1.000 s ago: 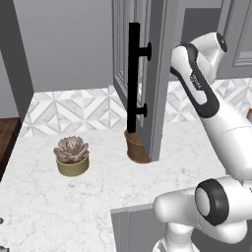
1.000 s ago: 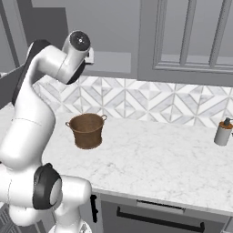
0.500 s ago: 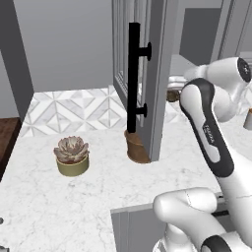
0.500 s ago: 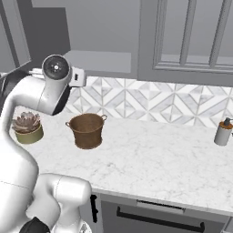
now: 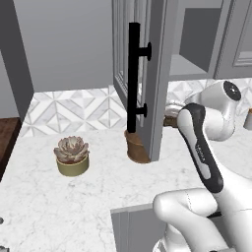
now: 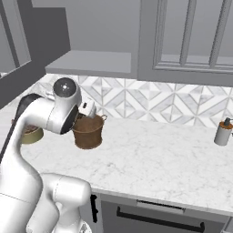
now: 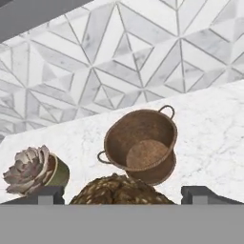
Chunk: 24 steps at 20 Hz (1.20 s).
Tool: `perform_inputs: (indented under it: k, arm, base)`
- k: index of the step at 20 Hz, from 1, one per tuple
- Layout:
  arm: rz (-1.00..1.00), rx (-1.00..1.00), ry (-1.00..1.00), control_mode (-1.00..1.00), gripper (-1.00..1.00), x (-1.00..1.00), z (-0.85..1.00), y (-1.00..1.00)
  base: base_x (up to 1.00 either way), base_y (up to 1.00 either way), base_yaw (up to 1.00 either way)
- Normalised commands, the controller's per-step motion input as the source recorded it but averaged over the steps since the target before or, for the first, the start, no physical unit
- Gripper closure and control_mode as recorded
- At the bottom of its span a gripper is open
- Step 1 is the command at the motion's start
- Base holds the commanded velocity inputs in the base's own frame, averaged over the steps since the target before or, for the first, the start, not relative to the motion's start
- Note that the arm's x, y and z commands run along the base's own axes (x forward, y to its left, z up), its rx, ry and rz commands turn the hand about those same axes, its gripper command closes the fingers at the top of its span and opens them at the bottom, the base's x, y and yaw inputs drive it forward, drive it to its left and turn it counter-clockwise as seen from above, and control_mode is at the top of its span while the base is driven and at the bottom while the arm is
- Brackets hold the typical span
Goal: Open the cabinet, pick up the bread from the cabinet and place it in the basket. Then move the basket to the dining counter.
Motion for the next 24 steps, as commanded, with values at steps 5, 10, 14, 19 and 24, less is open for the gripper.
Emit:
perform_inputs:
  k: [5, 10, 14, 19, 24]
  arm:
    - [-0.04, 0.18, 0.11, -1.0, 1.0, 1.0, -0.92, 0.01]
    - [0.0, 0.18, 0.03, -1.0, 1.0, 0.95, -0.85, 0.34]
    - [0.0, 0.04, 0.07, -1.0, 1.0, 0.78, -0.05, 0.08]
    - [0.0, 0.0, 0.1, -1.0, 1.0, 0.45, -0.12, 0.01]
    - [-0.02, -0.01, 0.03, -1.0, 1.0, 0.47, -0.47, 0.0]
  base:
    - [0.0, 0.0, 0.0]
    - [0.0, 0.0, 0.0]
    - [0.0, 0.0, 0.0]
    - [0.0, 0.0, 0.0]
    - [0.0, 0.0, 0.0]
